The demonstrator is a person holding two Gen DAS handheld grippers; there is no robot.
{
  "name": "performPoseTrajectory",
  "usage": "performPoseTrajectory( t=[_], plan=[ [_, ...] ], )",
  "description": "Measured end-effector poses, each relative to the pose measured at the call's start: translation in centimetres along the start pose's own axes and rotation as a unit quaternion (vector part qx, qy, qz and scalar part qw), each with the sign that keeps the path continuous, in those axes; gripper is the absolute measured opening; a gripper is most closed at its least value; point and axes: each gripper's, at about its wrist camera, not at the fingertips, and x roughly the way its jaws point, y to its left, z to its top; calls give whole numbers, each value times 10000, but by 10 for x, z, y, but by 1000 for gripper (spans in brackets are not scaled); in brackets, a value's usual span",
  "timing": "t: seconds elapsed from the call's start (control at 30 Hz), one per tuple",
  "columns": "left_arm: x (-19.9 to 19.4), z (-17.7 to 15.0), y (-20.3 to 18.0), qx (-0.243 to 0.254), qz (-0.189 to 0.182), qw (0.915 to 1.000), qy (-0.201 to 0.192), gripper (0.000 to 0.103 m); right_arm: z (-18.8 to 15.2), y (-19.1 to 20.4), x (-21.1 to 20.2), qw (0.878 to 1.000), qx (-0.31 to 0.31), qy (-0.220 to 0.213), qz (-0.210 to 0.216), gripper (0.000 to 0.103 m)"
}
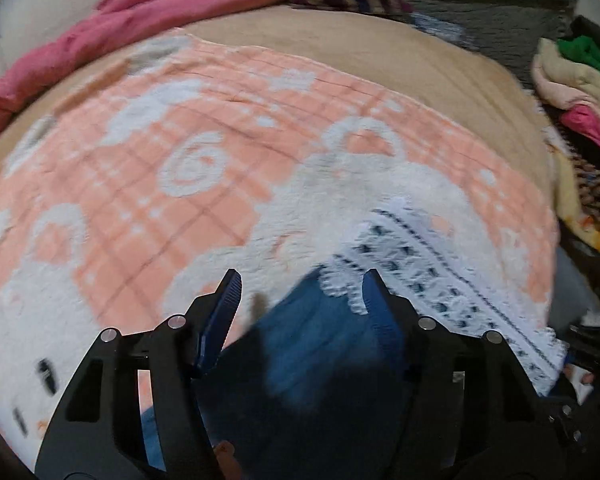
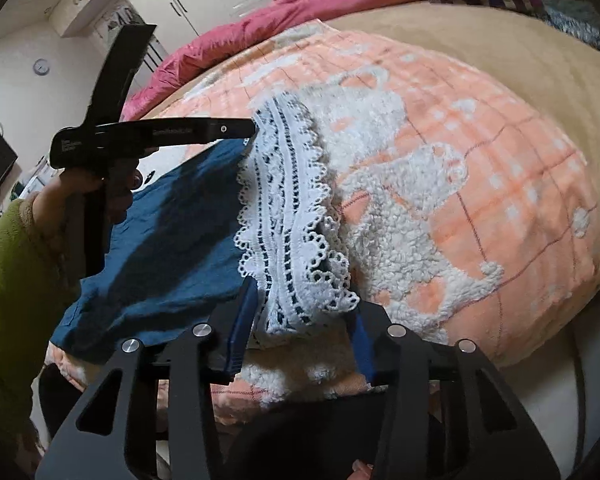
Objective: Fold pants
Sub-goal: 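Grasp the lace-trimmed edge with the right tool while the left tool grasps the denim, then lift the lace edge with both tools and fold it over the denim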
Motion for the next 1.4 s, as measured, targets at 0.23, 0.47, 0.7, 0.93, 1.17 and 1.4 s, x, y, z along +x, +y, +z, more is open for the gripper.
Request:
performPoseTrajectory(
  t=[0.23,0.47,0.7,0.93,1.17,1.4],
  plan=[
    [18,4,-7,87,-653,9976,230,41,3,1,4,9999,91,56,44,46],
    [22,0,0,-281,-995,9944,221,29,4,5,3,10000,55,-31,-3,32],
    [6,-7,0,-280,-961,9950,31,14,3,10,-6,9997,-70,-220,-40,27],
    [-22,-18,10,-535,-1189,9909,-345,13,5,37,-25,9977,-423,-516,110,24],
    [-77,-38,50,-942,-1226,9846,-822,14,9,98,-41,9874,-1327,-858,87,24],
    [-123,-86,98,-1376,-1054,9787,-1103,14,-4,183,-20,9642,-2504,-809,317,24]
  ],
)
